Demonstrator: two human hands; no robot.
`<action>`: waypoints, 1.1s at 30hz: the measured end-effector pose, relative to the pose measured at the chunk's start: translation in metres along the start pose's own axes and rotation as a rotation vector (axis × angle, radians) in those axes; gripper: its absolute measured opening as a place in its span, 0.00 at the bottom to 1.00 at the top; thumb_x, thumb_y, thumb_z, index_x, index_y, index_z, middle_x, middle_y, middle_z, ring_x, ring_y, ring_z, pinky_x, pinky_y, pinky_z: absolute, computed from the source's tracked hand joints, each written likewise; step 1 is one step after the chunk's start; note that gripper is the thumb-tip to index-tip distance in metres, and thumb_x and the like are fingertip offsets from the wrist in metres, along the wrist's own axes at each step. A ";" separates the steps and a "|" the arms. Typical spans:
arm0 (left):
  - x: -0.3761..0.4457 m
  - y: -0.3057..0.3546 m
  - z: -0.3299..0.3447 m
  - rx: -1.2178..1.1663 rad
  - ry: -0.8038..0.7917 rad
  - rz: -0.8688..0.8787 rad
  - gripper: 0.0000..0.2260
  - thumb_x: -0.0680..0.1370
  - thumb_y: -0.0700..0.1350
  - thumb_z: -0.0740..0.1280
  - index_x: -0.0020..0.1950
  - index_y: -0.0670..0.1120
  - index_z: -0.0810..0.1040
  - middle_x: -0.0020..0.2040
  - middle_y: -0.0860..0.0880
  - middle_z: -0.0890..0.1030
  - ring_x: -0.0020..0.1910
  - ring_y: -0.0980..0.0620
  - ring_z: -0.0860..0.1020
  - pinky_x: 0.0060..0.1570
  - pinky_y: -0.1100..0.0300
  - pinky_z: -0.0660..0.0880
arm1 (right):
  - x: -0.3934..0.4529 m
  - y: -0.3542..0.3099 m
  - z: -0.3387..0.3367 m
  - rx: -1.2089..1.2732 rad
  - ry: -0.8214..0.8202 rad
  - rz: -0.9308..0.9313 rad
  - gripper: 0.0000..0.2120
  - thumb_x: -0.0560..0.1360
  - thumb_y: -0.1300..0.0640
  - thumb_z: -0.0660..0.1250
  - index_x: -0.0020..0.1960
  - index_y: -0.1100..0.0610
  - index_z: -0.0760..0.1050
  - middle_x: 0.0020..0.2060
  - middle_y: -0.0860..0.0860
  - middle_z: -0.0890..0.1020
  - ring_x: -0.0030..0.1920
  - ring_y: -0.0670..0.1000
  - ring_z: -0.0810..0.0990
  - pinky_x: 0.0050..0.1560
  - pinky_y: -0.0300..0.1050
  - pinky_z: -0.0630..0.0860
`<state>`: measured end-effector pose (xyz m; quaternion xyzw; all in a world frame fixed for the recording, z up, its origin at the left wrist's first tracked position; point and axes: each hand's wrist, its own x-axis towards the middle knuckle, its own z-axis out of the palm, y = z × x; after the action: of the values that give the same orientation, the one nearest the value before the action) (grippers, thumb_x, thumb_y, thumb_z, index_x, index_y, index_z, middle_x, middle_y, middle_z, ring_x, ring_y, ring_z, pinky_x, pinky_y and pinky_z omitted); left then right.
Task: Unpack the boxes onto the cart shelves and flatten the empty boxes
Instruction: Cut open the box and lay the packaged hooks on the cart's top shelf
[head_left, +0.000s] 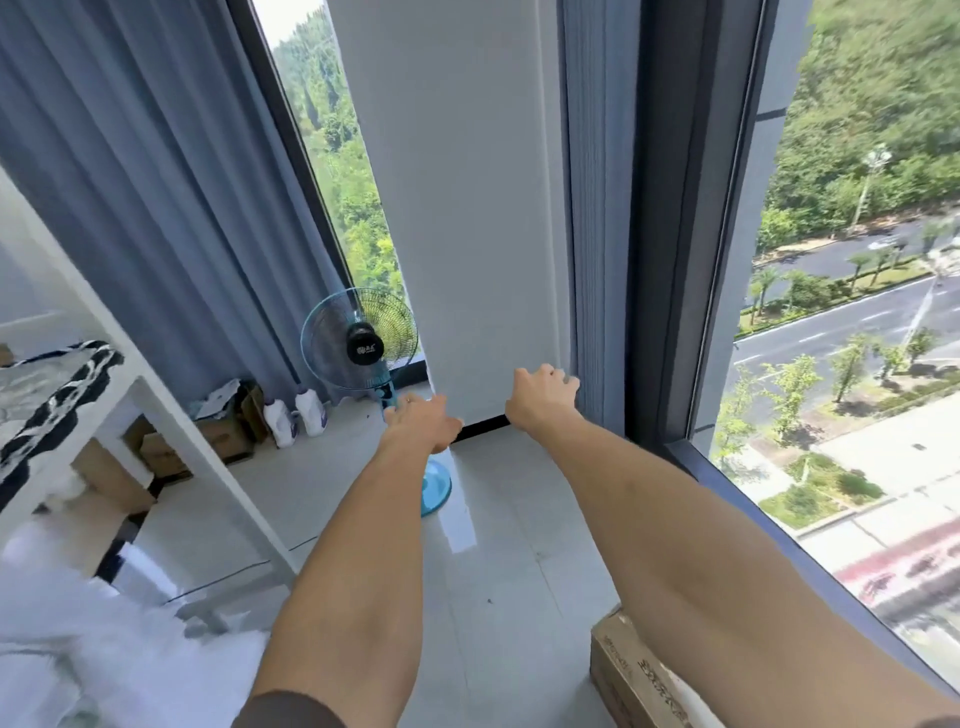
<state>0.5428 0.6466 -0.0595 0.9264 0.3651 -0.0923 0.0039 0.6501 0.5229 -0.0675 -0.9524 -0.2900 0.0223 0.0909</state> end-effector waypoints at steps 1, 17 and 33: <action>0.015 0.004 -0.003 0.002 -0.002 0.017 0.23 0.81 0.57 0.56 0.73 0.48 0.65 0.72 0.36 0.65 0.71 0.38 0.64 0.65 0.45 0.63 | 0.012 0.000 -0.002 0.001 0.002 0.015 0.16 0.77 0.56 0.59 0.65 0.56 0.71 0.63 0.60 0.72 0.63 0.60 0.70 0.63 0.55 0.63; 0.189 0.159 -0.041 0.061 0.028 0.578 0.27 0.82 0.59 0.55 0.77 0.48 0.59 0.75 0.39 0.62 0.70 0.39 0.67 0.67 0.46 0.66 | 0.107 0.105 -0.014 0.050 0.124 0.535 0.17 0.78 0.53 0.61 0.65 0.55 0.69 0.65 0.61 0.71 0.65 0.63 0.69 0.65 0.60 0.63; 0.067 0.385 0.037 0.083 -0.010 1.225 0.26 0.81 0.58 0.57 0.77 0.49 0.60 0.73 0.40 0.65 0.68 0.38 0.69 0.66 0.44 0.66 | -0.066 0.273 0.007 0.004 0.117 1.130 0.26 0.76 0.59 0.61 0.73 0.54 0.62 0.66 0.61 0.69 0.66 0.62 0.68 0.65 0.58 0.63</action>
<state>0.8456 0.4068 -0.1303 0.9667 -0.2378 -0.0919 0.0219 0.7439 0.2644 -0.1257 -0.9592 0.2701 0.0153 0.0825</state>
